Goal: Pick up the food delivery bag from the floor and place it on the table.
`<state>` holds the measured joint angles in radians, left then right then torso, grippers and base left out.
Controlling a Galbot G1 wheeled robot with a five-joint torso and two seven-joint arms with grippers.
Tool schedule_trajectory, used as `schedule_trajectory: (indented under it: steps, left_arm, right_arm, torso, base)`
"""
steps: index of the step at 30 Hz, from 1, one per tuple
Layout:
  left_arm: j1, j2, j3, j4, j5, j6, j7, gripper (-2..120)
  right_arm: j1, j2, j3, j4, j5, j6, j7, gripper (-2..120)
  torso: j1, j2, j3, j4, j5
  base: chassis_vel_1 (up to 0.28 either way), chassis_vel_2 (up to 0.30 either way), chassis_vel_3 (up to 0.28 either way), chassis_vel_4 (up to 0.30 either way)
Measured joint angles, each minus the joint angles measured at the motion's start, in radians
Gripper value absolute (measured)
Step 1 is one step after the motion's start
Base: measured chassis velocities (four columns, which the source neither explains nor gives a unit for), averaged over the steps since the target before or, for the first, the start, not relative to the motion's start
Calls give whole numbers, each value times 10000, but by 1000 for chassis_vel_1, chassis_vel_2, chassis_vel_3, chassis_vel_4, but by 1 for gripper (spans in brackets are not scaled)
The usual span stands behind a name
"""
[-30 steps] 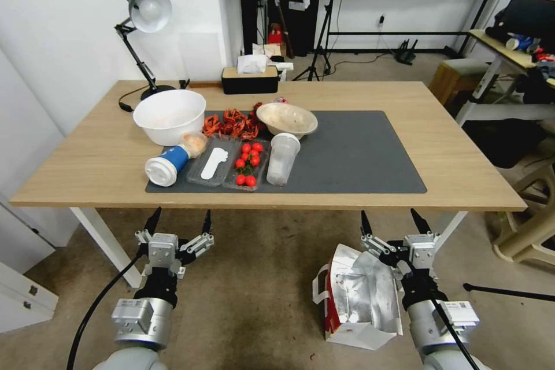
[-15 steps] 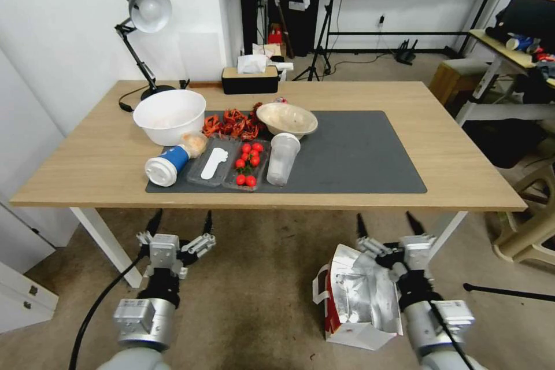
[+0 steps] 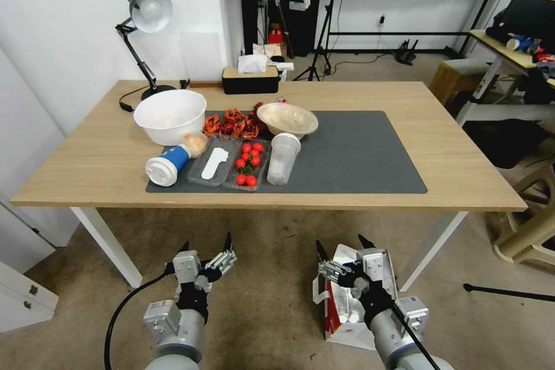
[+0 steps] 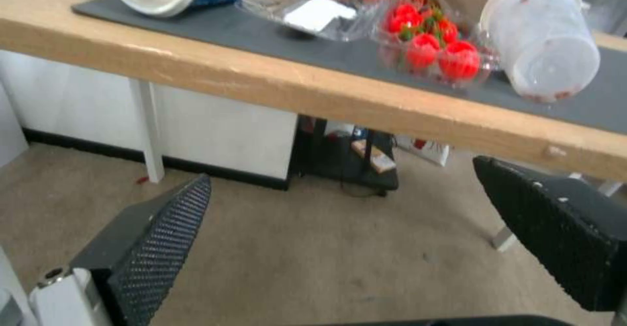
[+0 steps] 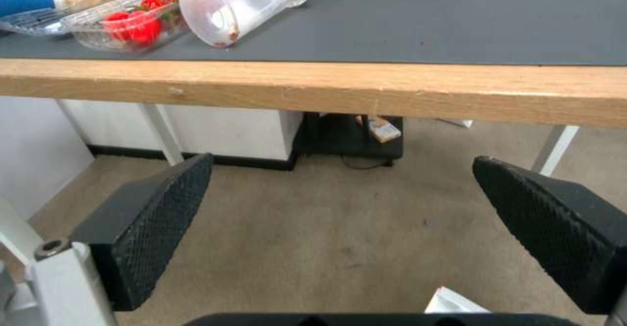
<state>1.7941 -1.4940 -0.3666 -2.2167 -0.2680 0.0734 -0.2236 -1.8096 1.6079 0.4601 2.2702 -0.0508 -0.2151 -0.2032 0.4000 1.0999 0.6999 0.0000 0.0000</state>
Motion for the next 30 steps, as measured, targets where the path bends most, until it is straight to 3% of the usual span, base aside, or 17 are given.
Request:
schedule_trajectory:
  steps: [13,30]
  left_arm:
    - [132,70,-114,-53,-159,-464,110,100]
    - [155,122,-298,63,-58,-817,318,100]
  right_arm:
    - [-55,42,2,-26,-180,140,10,100]
    - [34,12,97,-495,-206,765,22,100]
  torso:
    - [-69,-148,-78,0,-1]
    - [-511,-1160,-647,0,0]
  base:
    - [0,0,0,0]
    - [0,0,0,0]
